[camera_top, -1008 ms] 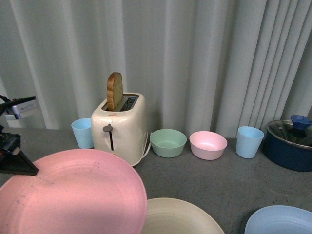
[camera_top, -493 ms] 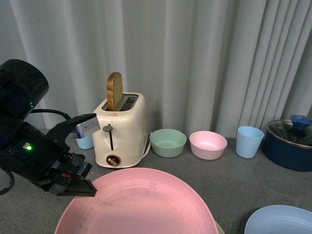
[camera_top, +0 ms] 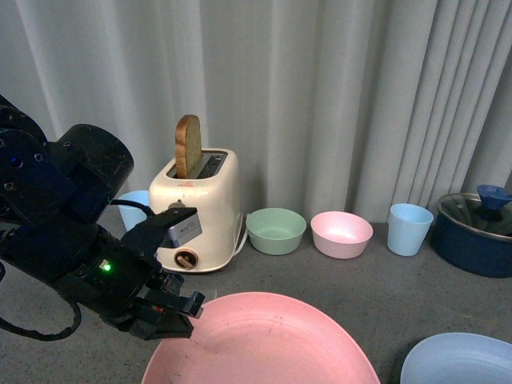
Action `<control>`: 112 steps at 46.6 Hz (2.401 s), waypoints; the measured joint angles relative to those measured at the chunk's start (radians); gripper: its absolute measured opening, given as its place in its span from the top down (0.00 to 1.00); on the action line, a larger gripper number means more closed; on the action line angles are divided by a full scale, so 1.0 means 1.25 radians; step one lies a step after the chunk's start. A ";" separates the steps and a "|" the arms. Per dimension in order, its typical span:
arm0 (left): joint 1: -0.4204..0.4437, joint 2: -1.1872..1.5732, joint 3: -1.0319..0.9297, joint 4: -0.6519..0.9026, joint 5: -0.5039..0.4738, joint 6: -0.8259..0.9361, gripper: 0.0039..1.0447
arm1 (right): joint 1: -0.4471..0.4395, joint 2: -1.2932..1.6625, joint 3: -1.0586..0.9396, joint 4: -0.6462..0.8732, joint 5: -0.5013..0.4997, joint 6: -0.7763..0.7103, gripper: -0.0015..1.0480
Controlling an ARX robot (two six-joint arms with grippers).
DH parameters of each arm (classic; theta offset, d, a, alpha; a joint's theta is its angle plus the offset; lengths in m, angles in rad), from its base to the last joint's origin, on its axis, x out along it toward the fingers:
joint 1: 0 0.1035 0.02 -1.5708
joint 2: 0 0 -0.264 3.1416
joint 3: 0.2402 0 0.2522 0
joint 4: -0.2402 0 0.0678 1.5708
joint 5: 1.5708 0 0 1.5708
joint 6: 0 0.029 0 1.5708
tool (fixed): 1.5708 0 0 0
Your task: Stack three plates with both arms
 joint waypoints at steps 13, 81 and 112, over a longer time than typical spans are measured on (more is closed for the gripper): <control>0.004 0.032 0.005 0.024 -0.011 -0.022 0.97 | 0.000 0.000 0.000 0.000 0.000 0.000 0.07; 0.038 -0.032 -0.002 0.094 -0.007 -0.033 0.08 | 0.000 0.000 0.000 0.000 0.000 0.000 0.07; 0.160 -0.664 -0.576 0.717 -0.311 -0.105 0.38 | 0.000 0.000 0.000 0.000 0.001 0.000 0.07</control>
